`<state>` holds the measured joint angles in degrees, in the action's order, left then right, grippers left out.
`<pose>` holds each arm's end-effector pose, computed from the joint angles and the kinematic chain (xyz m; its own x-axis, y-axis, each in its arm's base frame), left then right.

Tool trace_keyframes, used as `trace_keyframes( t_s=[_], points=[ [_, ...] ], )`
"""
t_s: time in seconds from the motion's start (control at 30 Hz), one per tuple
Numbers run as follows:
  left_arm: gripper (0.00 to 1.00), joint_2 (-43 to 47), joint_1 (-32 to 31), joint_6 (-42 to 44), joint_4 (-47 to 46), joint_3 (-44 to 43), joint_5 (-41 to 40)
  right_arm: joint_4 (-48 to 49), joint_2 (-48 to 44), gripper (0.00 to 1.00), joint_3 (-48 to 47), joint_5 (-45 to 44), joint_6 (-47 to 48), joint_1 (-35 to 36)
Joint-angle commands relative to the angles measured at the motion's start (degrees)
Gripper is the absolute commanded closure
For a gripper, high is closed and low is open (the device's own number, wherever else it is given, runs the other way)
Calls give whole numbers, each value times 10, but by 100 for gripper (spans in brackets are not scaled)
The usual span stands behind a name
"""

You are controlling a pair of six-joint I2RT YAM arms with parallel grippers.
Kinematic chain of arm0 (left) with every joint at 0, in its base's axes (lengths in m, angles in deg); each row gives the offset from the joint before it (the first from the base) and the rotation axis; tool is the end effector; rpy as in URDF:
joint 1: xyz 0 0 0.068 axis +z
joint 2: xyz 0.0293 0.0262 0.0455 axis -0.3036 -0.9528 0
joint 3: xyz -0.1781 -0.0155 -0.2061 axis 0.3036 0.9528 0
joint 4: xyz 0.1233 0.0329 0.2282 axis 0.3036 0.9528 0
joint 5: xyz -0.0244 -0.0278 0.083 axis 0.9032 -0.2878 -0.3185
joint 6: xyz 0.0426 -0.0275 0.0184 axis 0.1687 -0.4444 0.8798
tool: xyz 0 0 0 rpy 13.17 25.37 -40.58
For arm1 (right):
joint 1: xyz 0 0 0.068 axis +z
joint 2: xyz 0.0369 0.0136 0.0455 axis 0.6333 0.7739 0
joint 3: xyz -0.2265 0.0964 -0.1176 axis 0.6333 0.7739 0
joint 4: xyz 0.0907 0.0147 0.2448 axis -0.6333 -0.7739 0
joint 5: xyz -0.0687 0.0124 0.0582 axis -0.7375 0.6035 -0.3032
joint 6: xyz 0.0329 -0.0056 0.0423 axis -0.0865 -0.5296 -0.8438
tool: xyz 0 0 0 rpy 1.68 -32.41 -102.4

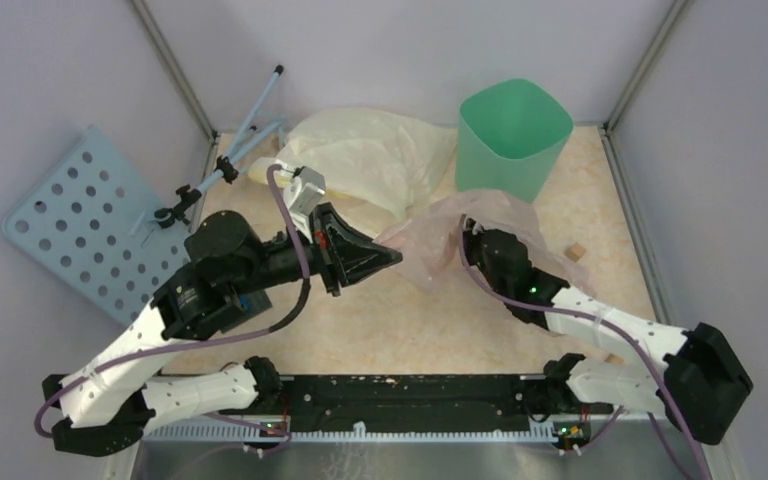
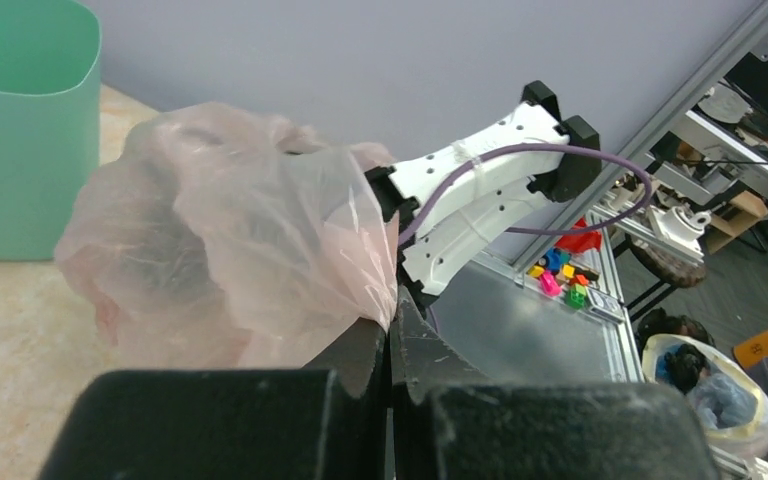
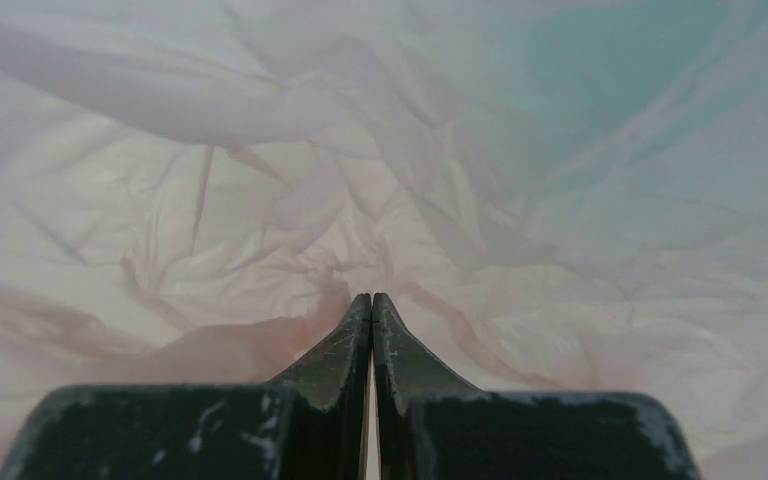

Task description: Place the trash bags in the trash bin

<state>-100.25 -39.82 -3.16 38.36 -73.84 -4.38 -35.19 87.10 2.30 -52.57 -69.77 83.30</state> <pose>0.0723 -0.1335 0.4816 -0.3579 -0.2004 -0.9120 0.8980 0.1938 -0.3950 0.1813 0.1542 0.2544 -0.2736 -0.0120 -0.9618 -0.2919 0.9538 0.0711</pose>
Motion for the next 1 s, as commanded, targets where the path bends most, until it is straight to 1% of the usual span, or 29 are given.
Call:
trace_keyframes(
  t_s=[0.0,0.07,0.13,0.23,0.33,0.4,0.47,0.67,0.77,0.8,0.87,0.97],
  points=[
    [100,6,-2,-10,-41,-64,39,6,67,100,-39,-138,-41,-7],
    [100,9,-2,-6,-15,-92,27,-16,89,100,-49,-182,-57,-8],
    [100,20,-2,-3,4,-104,8,-29,98,100,-53,-191,-66,-10],
    [100,32,-2,4,11,-89,-18,-20,86,100,-46,-132,-52,-10],
    [100,31,-2,8,15,-62,-34,5,59,100,-36,-28,-22,-11],
    [100,27,-2,10,15,-48,-34,8,45,93,-37,30,-8,-10],
    [100,23,-2,17,18,-38,-41,4,31,88,-37,72,0,-9],
    [100,16,-2,40,35,-27,-96,-19,-7,76,-34,120,-2,-9],
    [100,2,-2,48,40,-26,-115,-32,-12,76,-37,153,-30,-9],
    [100,-4,-2,50,37,-26,-117,-31,-14,77,-36,163,-42,-9],
    [100,-13,-2,50,28,-21,-119,-12,-23,79,-19,168,-65,-4],
    [100,-33,-2,53,12,-25,-117,5,-22,78,-7,157,-63,3]
  ],
)
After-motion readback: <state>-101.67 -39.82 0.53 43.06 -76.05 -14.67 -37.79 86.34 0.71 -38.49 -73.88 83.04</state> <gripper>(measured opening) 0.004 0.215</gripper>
